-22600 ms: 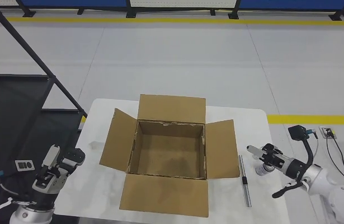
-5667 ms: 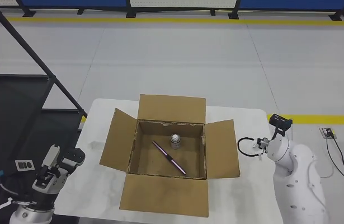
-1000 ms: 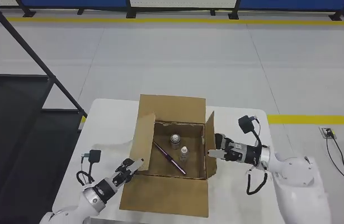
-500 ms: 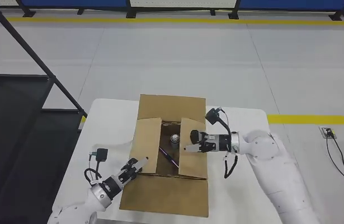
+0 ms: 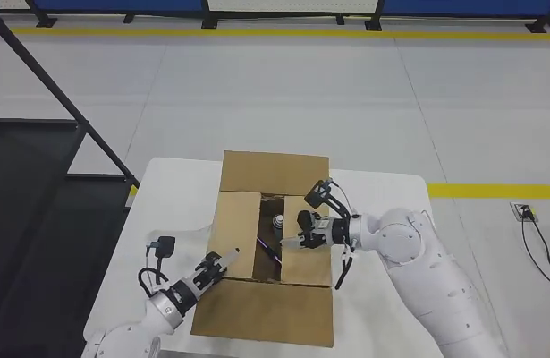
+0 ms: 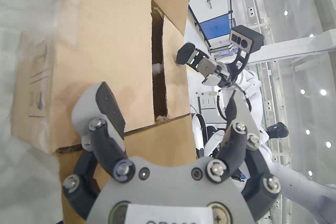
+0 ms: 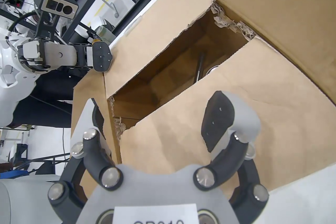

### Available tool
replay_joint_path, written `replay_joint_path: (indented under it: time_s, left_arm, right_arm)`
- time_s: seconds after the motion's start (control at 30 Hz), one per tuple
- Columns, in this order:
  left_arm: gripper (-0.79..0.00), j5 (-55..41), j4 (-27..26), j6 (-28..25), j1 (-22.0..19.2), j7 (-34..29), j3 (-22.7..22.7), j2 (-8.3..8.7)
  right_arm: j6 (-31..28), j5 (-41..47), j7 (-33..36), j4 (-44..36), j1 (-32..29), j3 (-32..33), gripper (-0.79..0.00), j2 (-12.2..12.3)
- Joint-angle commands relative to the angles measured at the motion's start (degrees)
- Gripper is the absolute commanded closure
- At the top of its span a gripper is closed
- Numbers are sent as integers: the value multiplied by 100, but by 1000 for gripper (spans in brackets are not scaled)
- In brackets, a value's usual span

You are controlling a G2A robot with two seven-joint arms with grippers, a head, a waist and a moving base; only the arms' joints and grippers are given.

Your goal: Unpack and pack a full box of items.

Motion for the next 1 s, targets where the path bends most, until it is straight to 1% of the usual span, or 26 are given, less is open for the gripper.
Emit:
replay_joint_path:
  time_s: [0.0, 0.27, 0.43, 0.5, 0.6, 0.7, 0.77, 0.87, 0.97]
  left_arm:
    - [-785, 70, 21, 28, -19, 35, 48, 4]
    - [-785, 174, 108, 65, -57, 142, 167, 20]
    - [-785, 177, 108, 72, -55, 174, 191, 34]
    - [-785, 76, 44, 9, -25, 164, 177, 39]
    - [-785, -90, -167, -77, 85, 111, 37, 60]
    - [-785, -439, -487, -124, 254, -20, -227, 87]
    - [-785, -747, -694, -176, 382, -128, -490, 110]
    - [-785, -1267, -894, -197, 616, -348, -1008, 148]
    - [-785, -1787, -928, -146, 861, -654, -1665, 195]
  right_arm:
    - [70, -126, -22, -88, -13, -42, -785, 9]
    - [420, -555, -10, -353, 6, -238, -785, 33]
    - [558, -557, -19, -345, 44, -321, -785, 36]
    - [552, -460, -32, -281, 69, -321, -785, 39]
    - [435, -320, -88, -209, 82, -282, -785, 55]
    - [377, -187, -196, -193, 46, -182, -785, 84]
    - [324, -48, -290, -190, 5, -80, -785, 109]
    - [298, 227, -456, -194, -90, 105, -785, 148]
    - [371, 240, -452, -245, -133, 155, -785, 168]
